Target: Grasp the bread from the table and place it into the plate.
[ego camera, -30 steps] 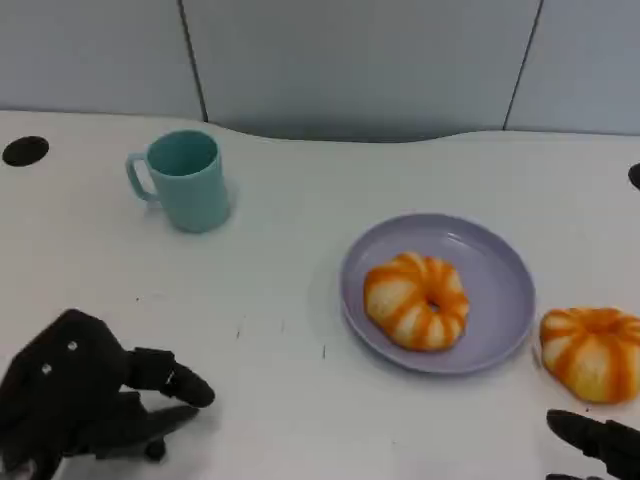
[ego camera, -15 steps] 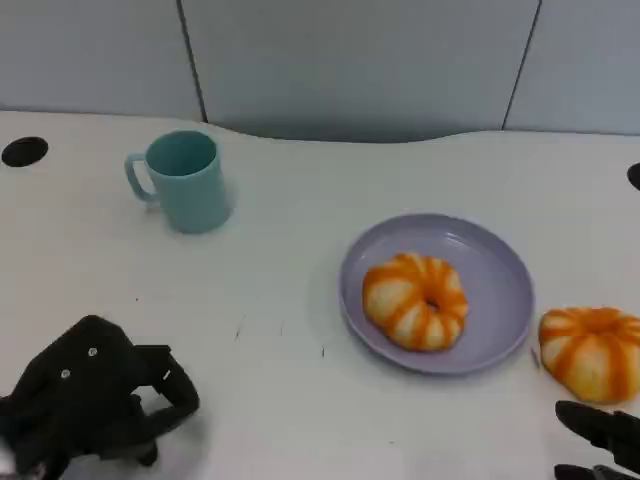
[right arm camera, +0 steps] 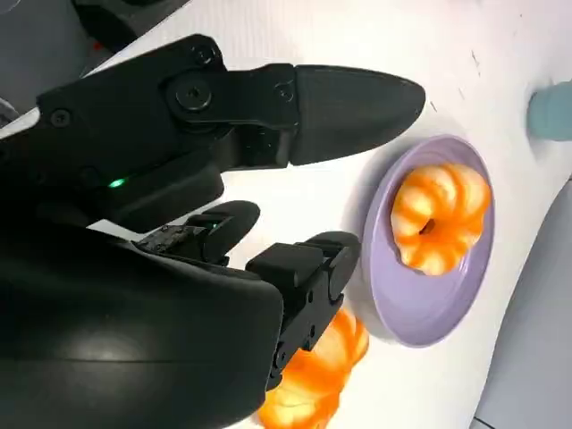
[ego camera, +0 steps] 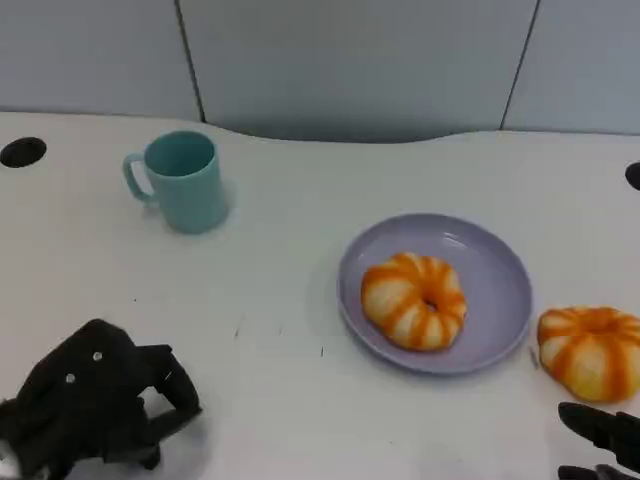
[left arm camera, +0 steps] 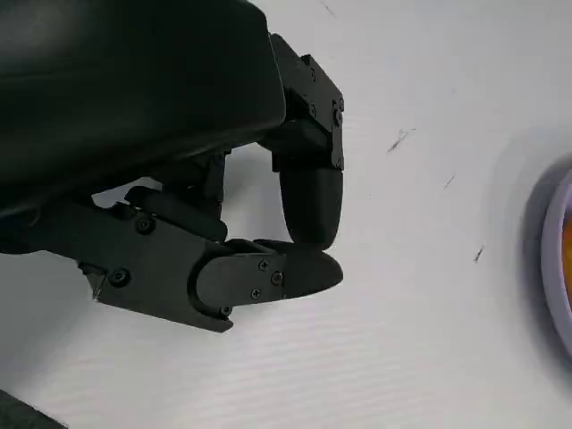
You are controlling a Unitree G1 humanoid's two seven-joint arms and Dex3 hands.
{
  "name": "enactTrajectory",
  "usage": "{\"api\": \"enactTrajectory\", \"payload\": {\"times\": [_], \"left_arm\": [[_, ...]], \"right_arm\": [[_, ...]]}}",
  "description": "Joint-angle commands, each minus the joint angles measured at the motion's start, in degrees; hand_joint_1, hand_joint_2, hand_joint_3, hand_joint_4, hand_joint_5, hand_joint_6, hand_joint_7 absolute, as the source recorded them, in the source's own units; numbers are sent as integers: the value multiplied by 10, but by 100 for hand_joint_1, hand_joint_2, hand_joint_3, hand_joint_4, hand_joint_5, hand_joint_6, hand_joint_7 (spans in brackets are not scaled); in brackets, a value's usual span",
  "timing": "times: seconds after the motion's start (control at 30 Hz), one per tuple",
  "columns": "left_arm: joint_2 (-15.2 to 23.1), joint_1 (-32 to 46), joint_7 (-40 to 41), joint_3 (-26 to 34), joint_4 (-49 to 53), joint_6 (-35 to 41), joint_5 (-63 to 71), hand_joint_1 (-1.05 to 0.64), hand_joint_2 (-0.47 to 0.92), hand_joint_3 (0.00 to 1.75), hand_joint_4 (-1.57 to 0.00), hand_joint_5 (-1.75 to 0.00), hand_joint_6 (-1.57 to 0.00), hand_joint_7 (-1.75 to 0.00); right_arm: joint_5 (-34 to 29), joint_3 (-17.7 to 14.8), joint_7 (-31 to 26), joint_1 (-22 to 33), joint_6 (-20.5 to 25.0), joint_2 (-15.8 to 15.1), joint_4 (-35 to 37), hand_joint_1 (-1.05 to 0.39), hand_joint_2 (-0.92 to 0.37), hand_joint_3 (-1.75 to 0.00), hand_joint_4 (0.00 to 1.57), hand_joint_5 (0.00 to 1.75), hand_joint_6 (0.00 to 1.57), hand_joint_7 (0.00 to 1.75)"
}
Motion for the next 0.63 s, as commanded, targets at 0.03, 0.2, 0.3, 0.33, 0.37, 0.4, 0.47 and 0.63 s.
{"api": "enactTrajectory", "payload": {"times": [0.03, 0.2, 0.3, 0.33, 0.37, 0.4, 0.47, 0.63], "left_arm": [[8, 5, 5, -4, -7, -2, 9, -45, 92, 50, -51, -175, -38, -156], [6, -8, 5, -9, 2, 11, 14, -47, 92, 50, -54, -175, -38, -165], [8, -13, -2, -10, 10, 6, 11, -47, 92, 50, -57, -175, -37, -170], [8, -13, -2, -9, 9, 9, 9, -47, 92, 49, -58, -175, -37, -170], [8, -12, -2, -8, 7, 12, 8, -47, 92, 49, -59, -175, -37, -171], [7, -12, -2, -8, 6, 13, 7, -47, 92, 49, -59, -175, -37, -171], [8, -9, -5, -5, 2, 13, 2, -46, 92, 48, -59, -175, -37, -169], [9, -4, -1, -7, -11, 24, 0, -46, 92, 48, -58, -175, -38, -167]], "right_arm": [[8, -11, 4, -3, -7, -10, 3, -53, -92, -47, 64, 0, 49, 0], [9, -13, -1, -6, -2, -9, 4, -53, -92, -47, 65, 1, 49, 1], [11, -13, -2, -8, 2, -7, 4, -52, -92, -46, 66, 1, 49, 0], [12, -13, -1, -8, 2, -7, 4, -52, -92, -46, 67, 1, 49, 0], [12, -12, -1, -7, 2, -8, 3, -51, -92, -46, 67, 1, 49, 0], [12, -12, -2, -7, 2, -8, 3, -51, -92, -46, 67, 1, 48, 0], [13, -12, 0, -5, -2, -9, 2, -52, -92, -47, 66, 1, 48, 0], [16, -19, 9, -4, -25, -14, 16, -52, -92, -47, 67, 1, 47, 0]]}}
